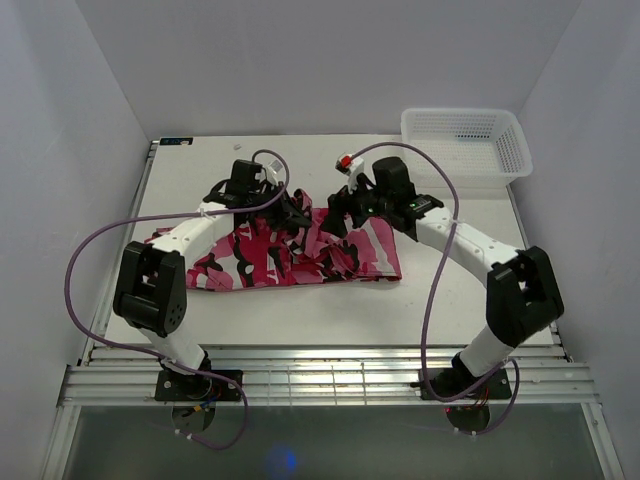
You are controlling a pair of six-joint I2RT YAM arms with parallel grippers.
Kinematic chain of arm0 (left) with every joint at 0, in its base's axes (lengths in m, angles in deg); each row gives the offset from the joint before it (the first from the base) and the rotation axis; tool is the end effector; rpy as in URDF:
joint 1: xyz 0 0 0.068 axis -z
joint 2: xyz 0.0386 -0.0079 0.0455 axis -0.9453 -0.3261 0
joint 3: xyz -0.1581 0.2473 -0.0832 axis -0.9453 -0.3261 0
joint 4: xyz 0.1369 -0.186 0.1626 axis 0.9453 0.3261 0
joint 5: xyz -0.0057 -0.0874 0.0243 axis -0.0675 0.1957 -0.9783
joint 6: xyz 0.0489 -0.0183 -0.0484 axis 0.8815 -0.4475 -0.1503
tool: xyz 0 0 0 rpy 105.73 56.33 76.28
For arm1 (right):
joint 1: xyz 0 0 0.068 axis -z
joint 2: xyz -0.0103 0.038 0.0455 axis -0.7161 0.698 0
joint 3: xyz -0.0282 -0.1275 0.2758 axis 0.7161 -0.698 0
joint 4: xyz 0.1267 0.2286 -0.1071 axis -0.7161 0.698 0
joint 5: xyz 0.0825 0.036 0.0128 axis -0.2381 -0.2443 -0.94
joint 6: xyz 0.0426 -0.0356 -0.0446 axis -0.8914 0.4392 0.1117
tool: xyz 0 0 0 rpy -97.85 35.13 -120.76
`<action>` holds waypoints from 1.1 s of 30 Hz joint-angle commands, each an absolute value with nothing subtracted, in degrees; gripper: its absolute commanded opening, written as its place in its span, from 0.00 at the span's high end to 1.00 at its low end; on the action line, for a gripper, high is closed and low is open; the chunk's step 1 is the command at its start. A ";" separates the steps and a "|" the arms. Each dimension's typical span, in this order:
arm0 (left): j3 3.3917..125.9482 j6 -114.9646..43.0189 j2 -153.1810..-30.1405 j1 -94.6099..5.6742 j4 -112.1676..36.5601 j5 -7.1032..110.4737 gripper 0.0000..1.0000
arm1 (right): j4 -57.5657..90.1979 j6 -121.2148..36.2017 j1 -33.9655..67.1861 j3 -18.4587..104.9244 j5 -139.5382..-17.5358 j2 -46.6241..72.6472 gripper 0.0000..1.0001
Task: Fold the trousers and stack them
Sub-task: Fold the trousers
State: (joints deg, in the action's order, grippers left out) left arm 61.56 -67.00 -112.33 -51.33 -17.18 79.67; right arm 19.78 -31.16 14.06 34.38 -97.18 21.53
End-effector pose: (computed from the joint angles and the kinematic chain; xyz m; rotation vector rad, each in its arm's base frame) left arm 0.3668 -0.1677 0.2546 -0.1711 2.5315 -1.2358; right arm 0.3272 0.2324 0.3052 -0.9172 1.8586 0.7615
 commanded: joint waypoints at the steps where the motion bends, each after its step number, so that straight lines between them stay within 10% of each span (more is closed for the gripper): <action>1: 61.58 -66.41 -110.74 -50.23 -11.46 73.24 1.00 | 20.99 -42.71 12.95 39.05 -98.05 27.01 0.10; 14: 71.49 -56.21 -119.78 -41.79 -5.03 61.62 0.91 | 17.48 -57.83 26.47 32.55 -108.85 27.29 0.10; 26: 80.22 -59.64 -126.83 -37.83 -10.12 68.45 0.28 | 17.84 -61.00 32.73 28.16 -112.47 27.29 0.10; 33: 71.17 -58.14 -117.69 -41.08 -16.98 74.79 0.20 | 16.42 -64.17 31.68 29.47 -112.20 31.16 0.10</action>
State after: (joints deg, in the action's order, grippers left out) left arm 73.60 -58.87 -125.33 -38.85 -12.78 69.64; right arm 18.77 -62.17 32.42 27.80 -111.06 29.71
